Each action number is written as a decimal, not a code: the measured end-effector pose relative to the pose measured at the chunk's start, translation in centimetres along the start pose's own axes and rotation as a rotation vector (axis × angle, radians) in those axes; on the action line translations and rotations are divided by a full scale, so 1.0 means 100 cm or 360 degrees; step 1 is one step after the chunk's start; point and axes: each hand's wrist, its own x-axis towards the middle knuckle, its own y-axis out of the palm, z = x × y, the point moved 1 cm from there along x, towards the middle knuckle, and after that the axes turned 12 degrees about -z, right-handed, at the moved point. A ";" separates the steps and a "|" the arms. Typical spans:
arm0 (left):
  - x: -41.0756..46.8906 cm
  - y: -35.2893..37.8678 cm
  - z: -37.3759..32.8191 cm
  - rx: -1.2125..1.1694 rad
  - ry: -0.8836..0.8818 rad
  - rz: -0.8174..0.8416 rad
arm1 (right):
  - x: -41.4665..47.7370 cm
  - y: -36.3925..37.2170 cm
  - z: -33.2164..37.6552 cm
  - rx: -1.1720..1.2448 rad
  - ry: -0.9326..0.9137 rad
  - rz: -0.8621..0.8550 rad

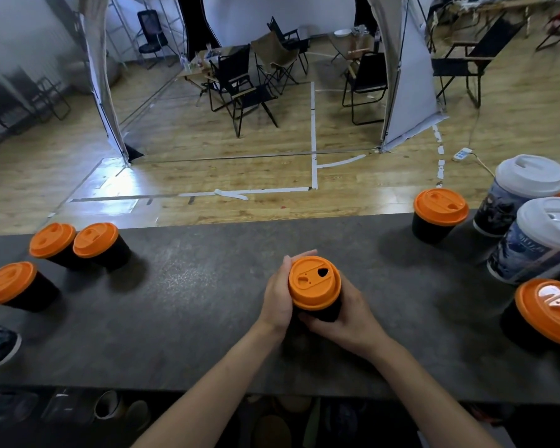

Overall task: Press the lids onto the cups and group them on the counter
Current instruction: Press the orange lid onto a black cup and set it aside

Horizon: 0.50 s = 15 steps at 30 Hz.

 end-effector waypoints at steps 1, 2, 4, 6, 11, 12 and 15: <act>-0.003 0.000 0.001 0.0017 0.0029 -0.0033 | 0.000 0.001 0.001 0.0006 -0.0014 0.0002; -0.006 0.000 0.003 0.0025 0.0046 -0.0082 | -0.001 0.002 0.002 0.0012 -0.0023 -0.0003; -0.010 0.000 0.008 0.0012 0.0045 -0.0174 | -0.001 0.003 0.004 -0.0006 -0.0013 -0.0030; -0.008 0.000 0.008 -0.0001 0.0009 -0.0121 | -0.001 0.003 0.004 -0.0017 0.0005 -0.0064; -0.004 -0.001 -0.001 0.0019 0.0000 -0.0056 | 0.000 0.003 0.000 -0.0037 0.0001 0.0007; -0.008 0.000 0.001 0.0019 0.0022 -0.0109 | -0.001 0.004 0.000 -0.0030 0.0001 0.0001; -0.020 0.006 0.008 -0.0013 -0.0005 -0.0249 | -0.001 0.004 0.002 -0.0005 0.0015 -0.0046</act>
